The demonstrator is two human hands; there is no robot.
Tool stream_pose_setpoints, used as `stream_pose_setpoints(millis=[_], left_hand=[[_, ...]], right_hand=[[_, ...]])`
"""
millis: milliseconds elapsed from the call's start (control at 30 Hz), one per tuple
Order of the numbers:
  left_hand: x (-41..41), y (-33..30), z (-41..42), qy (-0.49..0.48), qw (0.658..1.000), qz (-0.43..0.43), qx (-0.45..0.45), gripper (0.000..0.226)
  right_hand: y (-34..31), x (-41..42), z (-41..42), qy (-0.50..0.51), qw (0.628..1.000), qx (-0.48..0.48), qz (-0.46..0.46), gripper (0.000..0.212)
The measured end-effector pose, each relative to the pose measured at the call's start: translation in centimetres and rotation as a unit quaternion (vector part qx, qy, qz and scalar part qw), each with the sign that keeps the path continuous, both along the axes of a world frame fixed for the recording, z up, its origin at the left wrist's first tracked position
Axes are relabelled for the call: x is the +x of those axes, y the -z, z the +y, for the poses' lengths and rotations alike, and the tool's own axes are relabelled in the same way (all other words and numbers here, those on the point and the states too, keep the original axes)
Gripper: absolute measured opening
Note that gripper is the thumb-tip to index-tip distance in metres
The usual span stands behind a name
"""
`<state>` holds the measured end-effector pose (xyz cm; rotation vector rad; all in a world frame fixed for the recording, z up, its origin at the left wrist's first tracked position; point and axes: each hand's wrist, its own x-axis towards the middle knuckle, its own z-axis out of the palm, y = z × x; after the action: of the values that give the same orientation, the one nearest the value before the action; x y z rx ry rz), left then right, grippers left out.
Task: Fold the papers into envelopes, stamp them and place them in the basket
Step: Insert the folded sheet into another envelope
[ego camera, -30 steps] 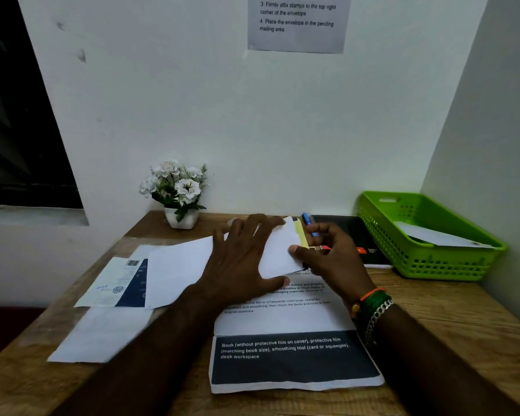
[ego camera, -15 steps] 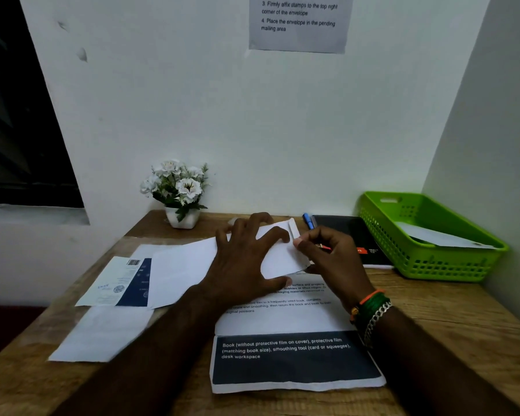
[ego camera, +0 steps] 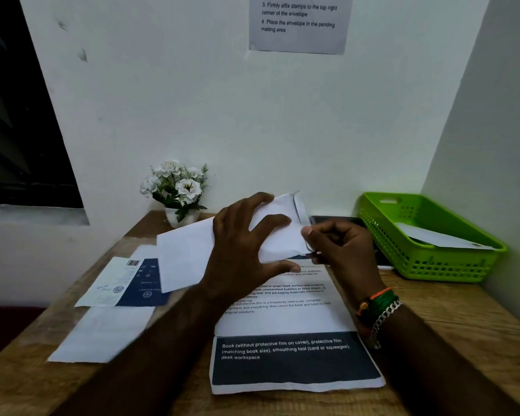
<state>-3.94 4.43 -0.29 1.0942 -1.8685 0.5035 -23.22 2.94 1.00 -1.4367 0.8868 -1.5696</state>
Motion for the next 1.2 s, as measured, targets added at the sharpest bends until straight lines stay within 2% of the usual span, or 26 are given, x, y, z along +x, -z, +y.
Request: stream_pose_setpoints(millis=[100, 167, 233, 300, 367, 433, 567, 800, 933, 1100, 1200], left_hand=[[-0.3, -0.5, 0.4, 0.035, 0.999, 0.035, -0.022, 0.069], [-0.6, -0.8, 0.8, 0.054, 0.995, 0.056, -0.060, 0.058], [-0.8, -1.0, 1.2, 0.063, 0.990, 0.071, -0.105, 0.044], [-1.0, -1.3, 1.6, 0.079, 0.985, 0.084, -0.129, 0.034], [-1.2, -1.4, 2.0, 0.110, 0.981, 0.097, -0.129, 0.026], [-1.6, -1.6, 2.4, 0.147, 0.975, 0.123, -0.113, 0.020], [-2.3, -1.9, 3.4, 0.180, 0.953, 0.230, -0.076, 0.015], [-2.4, -2.2, 3.5, 0.214, 0.889, 0.405, 0.009, 0.023], [-2.5, -2.1, 3.5, 0.182, 0.882, 0.434, 0.017, 0.025], [-2.5, -2.1, 3.1, 0.153, 0.874, 0.461, 0.007, 0.018], [-2.2, -2.3, 2.9, 0.151, 0.845, 0.512, 0.019, 0.017]], right_hand=[[-0.8, -0.1, 0.5, 0.086, 0.992, -0.095, -0.016, 0.012], [-1.6, -0.6, 0.8, 0.151, 0.974, -0.166, -0.032, 0.014], [-2.2, -1.3, 1.1, 0.231, 0.942, -0.244, -0.024, 0.010], [-2.5, -2.0, 1.2, 0.331, 0.893, -0.305, 0.018, 0.008], [-2.3, -2.3, 1.3, 0.356, 0.862, -0.356, 0.048, 0.008], [-2.0, -1.9, 1.6, 0.324, 0.849, -0.407, 0.093, 0.008], [-1.4, -0.1, 2.3, 0.239, 0.847, -0.443, 0.170, 0.009], [-0.2, 1.3, 2.4, 0.153, 0.845, -0.447, 0.250, 0.010], [0.2, 1.4, 2.4, 0.114, 0.851, -0.436, 0.271, 0.013], [0.2, 1.8, 2.5, 0.070, 0.864, -0.409, 0.287, 0.027], [0.1, 1.6, 2.5, 0.038, 0.886, -0.371, 0.277, 0.039]])
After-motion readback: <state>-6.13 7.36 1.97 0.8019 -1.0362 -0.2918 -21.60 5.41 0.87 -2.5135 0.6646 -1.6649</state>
